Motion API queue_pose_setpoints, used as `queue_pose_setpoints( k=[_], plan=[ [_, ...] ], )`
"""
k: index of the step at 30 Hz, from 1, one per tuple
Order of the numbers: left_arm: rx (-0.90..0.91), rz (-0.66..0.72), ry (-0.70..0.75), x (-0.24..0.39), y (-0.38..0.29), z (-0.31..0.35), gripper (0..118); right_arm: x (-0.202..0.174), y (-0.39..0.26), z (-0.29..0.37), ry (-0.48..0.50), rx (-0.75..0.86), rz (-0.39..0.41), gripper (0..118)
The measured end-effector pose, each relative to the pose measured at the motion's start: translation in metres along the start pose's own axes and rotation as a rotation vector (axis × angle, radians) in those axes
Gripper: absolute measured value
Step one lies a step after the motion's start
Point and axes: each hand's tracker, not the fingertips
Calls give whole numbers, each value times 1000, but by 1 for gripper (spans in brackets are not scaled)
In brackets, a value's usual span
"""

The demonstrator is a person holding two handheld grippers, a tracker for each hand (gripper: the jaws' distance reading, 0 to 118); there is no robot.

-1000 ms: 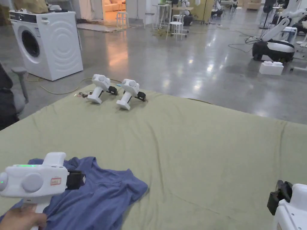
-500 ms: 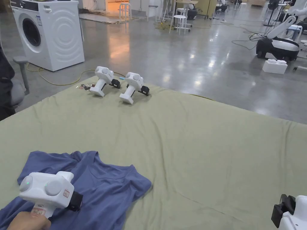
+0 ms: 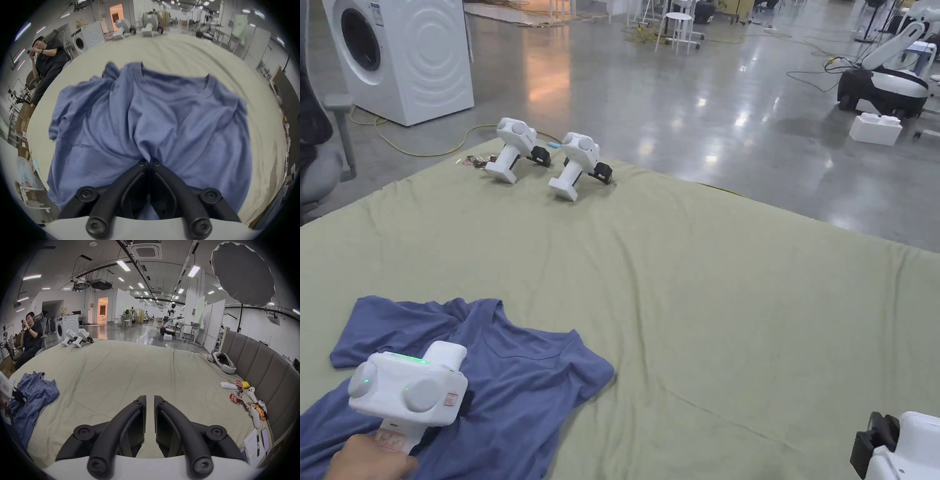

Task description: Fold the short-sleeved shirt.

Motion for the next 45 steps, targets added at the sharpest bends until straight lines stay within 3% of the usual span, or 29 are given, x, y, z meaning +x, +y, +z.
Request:
queue_pose_setpoints(
  k=[8, 17, 24, 33, 40, 45],
  plan=[
    [287, 111, -112, 14, 31, 92, 3, 6, 5, 8, -13, 30, -20, 13],
    [541, -2, -264, 63, 93, 173, 3, 27, 19, 25, -30, 104, -75, 13],
    [717, -163, -396, 153, 137, 234, 3, 54, 31, 49, -59, 183, -120, 13],
    [650, -324, -649, 285, 157, 227, 3, 105, 29, 81, -144, 237, -130, 13],
    [468, -432, -794, 379, 113, 171, 3, 143, 8, 95, -218, 211, -128, 13],
    [336, -446, -811, 399, 77, 122, 3, 160, -13, 97, -245, 158, -155, 13]
  ],
)
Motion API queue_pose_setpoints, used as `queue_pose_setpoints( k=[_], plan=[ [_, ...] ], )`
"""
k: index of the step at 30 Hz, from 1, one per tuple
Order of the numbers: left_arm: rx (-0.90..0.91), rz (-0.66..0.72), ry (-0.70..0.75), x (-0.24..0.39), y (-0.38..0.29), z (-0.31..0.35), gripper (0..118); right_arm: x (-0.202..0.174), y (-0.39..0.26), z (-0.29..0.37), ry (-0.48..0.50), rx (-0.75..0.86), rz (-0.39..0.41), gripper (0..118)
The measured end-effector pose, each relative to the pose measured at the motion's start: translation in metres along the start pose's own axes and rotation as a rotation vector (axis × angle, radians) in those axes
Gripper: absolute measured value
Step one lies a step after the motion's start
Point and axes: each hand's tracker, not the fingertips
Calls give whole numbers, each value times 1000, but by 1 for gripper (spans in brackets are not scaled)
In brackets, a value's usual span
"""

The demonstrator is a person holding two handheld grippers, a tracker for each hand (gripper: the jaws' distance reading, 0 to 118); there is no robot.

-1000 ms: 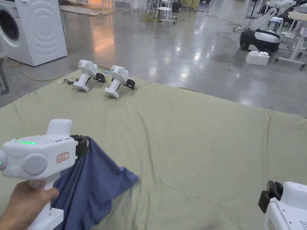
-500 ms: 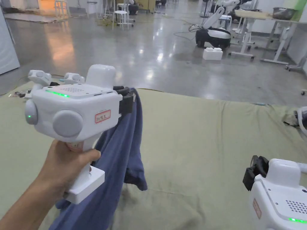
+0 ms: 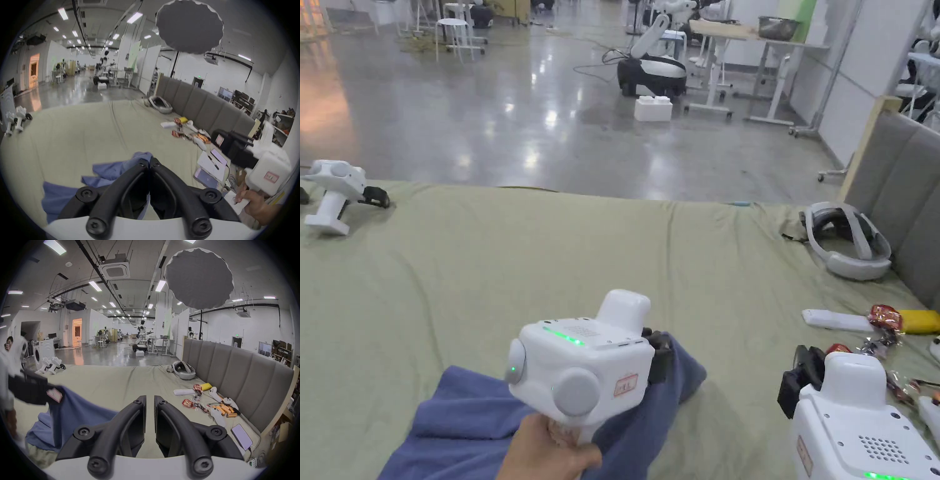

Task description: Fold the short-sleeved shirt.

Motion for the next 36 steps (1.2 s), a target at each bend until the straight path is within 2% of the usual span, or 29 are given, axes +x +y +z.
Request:
queue_pose_setpoints(
  k=[3, 4, 6, 7, 11, 14, 24, 25, 26, 28, 30, 31, 33, 36],
  plan=[
    [-34, -6, -6, -5, -21, -7, 7, 4, -10, -1, -3, -32, -4, 13],
    [-46, -7, -14, -8, -26, -7, 16, 4, -14, -1, -3, -40, -4, 13],
    [-58, -14, -29, -16, -31, -2, 61, 2, -18, -2, 4, -57, -4, 13],
    [-61, -13, -42, -21, -32, 2, 73, 0, -19, -2, 9, -60, -6, 13],
    [-24, -2, -58, -53, -26, 28, 72, -9, -15, -1, 40, -54, -9, 13],
    [67, -5, 31, -55, -25, 94, 72, -18, -4, 0, 66, -28, -14, 13],
    [357, 41, 500, -82, -57, 211, 70, -65, 25, 2, 140, 69, -27, 13],
    [381, 41, 541, -81, -62, 220, 65, -70, 27, 2, 147, 78, -29, 13],
    [404, 25, 571, -81, -64, 227, 54, -74, 29, 2, 153, 84, -32, 13],
    [403, 21, 638, -81, -69, 240, 21, -83, 31, 4, 158, 106, -26, 13],
    [396, 27, 680, -82, -74, 246, 14, -90, 34, 5, 168, 125, -16, 13],
    [394, 29, 677, -87, -76, 248, 4, -95, 36, 7, 169, 137, -3, 13],
    [380, 22, 741, -82, -78, 256, 2, -102, 37, 8, 166, 159, 18, 13],
    [367, 58, 716, -99, -87, 255, 2, -109, 38, 9, 170, 166, 30, 13]
  ],
)
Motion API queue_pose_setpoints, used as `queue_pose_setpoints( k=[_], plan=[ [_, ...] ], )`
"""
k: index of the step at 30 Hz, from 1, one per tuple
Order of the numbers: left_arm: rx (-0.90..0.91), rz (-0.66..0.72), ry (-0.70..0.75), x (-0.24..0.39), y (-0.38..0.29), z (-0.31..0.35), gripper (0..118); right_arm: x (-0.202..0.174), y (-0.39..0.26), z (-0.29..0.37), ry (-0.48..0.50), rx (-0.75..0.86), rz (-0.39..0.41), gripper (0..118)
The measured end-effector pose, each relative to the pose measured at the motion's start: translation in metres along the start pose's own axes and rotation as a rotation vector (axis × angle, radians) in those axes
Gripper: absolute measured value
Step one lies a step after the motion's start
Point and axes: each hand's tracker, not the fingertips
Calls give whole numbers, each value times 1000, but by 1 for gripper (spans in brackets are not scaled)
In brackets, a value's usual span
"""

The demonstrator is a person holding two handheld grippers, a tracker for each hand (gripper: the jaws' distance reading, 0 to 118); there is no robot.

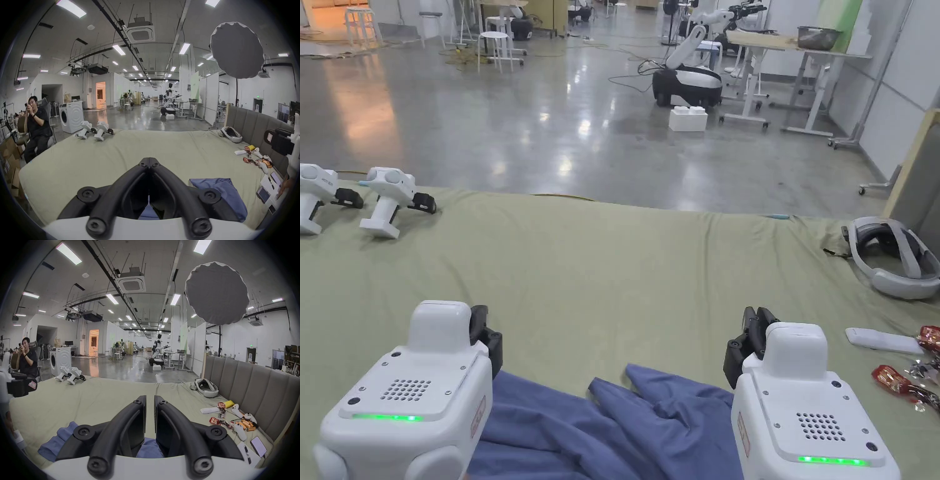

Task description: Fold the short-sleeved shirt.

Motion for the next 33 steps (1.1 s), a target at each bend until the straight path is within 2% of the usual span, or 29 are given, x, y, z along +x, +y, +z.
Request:
queue_pose_setpoints(
  k=[6, 17, 19, 20, 21, 22, 29, 31, 33],
  plan=[
    [-161, 92, -17, -29, -28, -37, 2, -4, -8, -7, 8, -28, -5, 13],
    [-573, 134, -134, -72, -51, -206, 4, 8, -31, -32, -7, -109, 4, 13],
    [-647, 109, -120, -72, -54, -231, 33, 12, -37, -37, -12, -132, 11, 13],
    [-665, 108, -135, -72, -58, -242, 55, 14, -40, -39, -14, -140, 13, 13],
    [-705, 107, -144, -73, -62, -254, 63, 17, -43, -41, -17, -150, 16, 13],
    [-727, 111, -144, -73, -67, -262, 67, 19, -47, -42, -21, -159, 20, 13],
    [-907, 29, -52, -58, -89, -295, 68, 35, -67, -51, -47, -232, 23, 13],
    [-863, -29, -38, -45, -86, -290, 67, 40, -72, -54, -54, -252, 18, 13],
    [-844, -76, -16, -34, -79, -285, 58, 44, -77, -57, -60, -268, 10, 13]
  ],
)
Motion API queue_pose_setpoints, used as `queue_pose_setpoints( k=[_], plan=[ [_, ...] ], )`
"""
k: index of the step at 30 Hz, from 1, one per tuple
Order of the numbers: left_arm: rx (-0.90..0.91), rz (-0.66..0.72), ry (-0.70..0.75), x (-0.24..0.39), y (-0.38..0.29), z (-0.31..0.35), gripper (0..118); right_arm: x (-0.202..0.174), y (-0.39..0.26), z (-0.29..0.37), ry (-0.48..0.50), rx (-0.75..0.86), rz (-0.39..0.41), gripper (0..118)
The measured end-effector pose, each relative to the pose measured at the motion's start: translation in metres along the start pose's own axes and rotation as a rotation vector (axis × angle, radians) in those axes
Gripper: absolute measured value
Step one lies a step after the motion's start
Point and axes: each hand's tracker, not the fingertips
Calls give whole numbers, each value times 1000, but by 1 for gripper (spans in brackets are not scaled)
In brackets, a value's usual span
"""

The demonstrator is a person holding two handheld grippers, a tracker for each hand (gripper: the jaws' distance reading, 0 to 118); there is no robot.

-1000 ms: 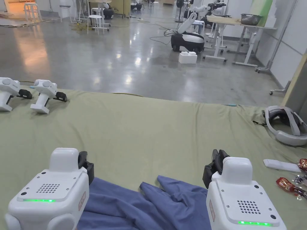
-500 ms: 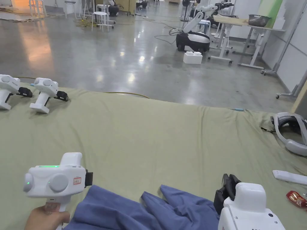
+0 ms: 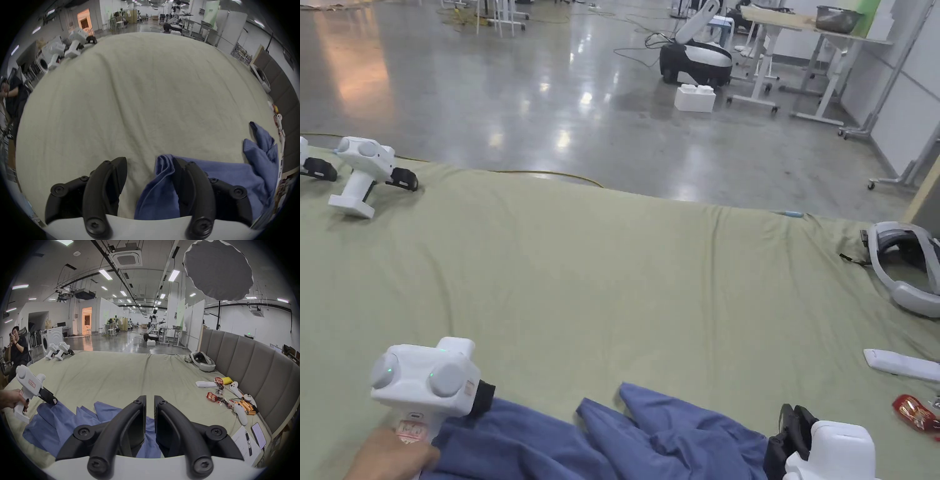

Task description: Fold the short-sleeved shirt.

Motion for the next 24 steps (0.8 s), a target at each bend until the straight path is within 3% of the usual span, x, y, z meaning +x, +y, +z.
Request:
queue_pose_setpoints(
  k=[1, 3, 8, 13, 18, 22, 24],
  plan=[
    [-1, -18, -5, 5, -1, 0, 48, 1, -1, -2, -3, -10, -6, 13],
    [19, -64, -12, 14, 1, 2, 46, 4, -4, -7, -5, -31, -20, 13],
    [45, -119, -1, 18, 1, 9, 10, 14, -8, -25, -11, -100, -17, 13],
    [154, 0, -60, -7, -21, 37, 7, 32, -9, -68, 54, -303, -7, 19],
    [249, 29, -105, -12, -45, 78, 7, 43, -21, -131, 160, -554, -42, 67],
    [281, 84, -124, -15, -68, 93, 7, 41, -44, -172, 161, -677, -70, 70],
    [294, 75, -132, -14, -73, 95, 7, 39, -55, -184, 146, -740, -80, 66]
  ],
)
